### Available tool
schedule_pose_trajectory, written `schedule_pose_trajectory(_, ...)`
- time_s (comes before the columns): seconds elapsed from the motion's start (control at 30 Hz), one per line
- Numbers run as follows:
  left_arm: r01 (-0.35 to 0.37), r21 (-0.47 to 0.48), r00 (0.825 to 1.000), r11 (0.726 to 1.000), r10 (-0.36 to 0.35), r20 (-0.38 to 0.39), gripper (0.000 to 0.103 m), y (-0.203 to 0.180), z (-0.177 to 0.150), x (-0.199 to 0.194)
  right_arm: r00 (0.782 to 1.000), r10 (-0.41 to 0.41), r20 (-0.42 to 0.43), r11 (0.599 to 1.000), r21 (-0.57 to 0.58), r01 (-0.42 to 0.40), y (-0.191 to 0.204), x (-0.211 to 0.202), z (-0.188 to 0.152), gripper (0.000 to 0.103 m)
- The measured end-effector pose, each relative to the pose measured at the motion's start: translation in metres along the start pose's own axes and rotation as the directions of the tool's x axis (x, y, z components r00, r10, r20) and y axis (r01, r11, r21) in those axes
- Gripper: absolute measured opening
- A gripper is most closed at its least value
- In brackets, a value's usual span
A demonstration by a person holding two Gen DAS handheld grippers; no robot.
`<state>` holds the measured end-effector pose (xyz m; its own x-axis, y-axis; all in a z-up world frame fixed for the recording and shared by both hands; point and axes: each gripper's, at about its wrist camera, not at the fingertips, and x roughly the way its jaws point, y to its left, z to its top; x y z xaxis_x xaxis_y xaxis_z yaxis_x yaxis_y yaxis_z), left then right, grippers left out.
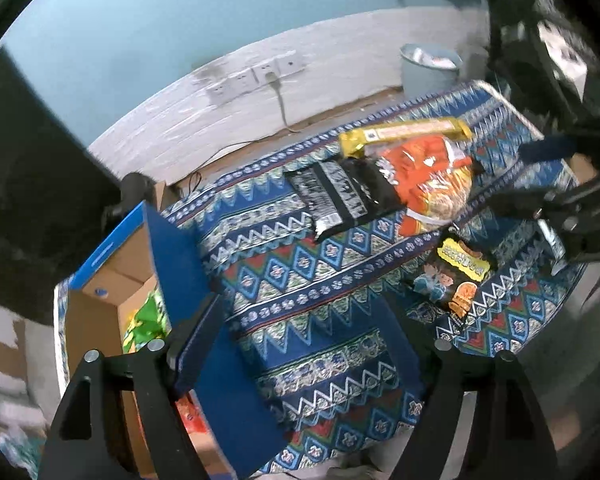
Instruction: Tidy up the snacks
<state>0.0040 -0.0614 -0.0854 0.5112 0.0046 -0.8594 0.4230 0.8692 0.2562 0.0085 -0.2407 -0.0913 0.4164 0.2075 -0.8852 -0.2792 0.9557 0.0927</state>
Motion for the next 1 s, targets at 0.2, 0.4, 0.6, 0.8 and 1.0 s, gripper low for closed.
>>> schedule_pose_trajectory(0.2, 0.024, 0.092, 1.0, 0.995, -0.022, -0.02, 0.079, -0.035, 0.012, 0.02, 0.999, -0.036, -0.025, 0.997, 0.074, 0.038, -0.041, 0.005, -0.018, 0.076)
schedule_pose_trajectory(0.4, 0.087, 0.142, 0.995, 0.986, -0.079, -0.058, 0.08, -0.062, 0.015, 0.04, 0.994, -0.074, -0.077, 0.986, 0.147, 0.084, -0.078, 0.019, -0.035, 0.076)
schedule_pose_trajectory(0.6, 0.177, 0.154, 0.981, 0.972, -0.163, -0.101, 0.08, -0.081, 0.018, 0.062, 0.98, -0.11, -0.163, 0.966, 0.215, 0.144, -0.112, 0.039, -0.058, 0.076)
schedule_pose_trajectory(0.8, 0.262, 0.163, 0.962, 0.951, -0.244, -0.121, 0.081, -0.094, 0.024, 0.077, 0.963, -0.118, -0.241, 0.947, 0.266, 0.183, -0.139, 0.062, -0.078, 0.076)
schedule_pose_trajectory(1.0, 0.306, 0.184, 0.949, 0.934, -0.285, -0.136, 0.081, -0.107, 0.031, 0.089, 0.951, -0.103, -0.291, 0.924, 0.327, 0.2, -0.163, 0.08, -0.091, 0.076)
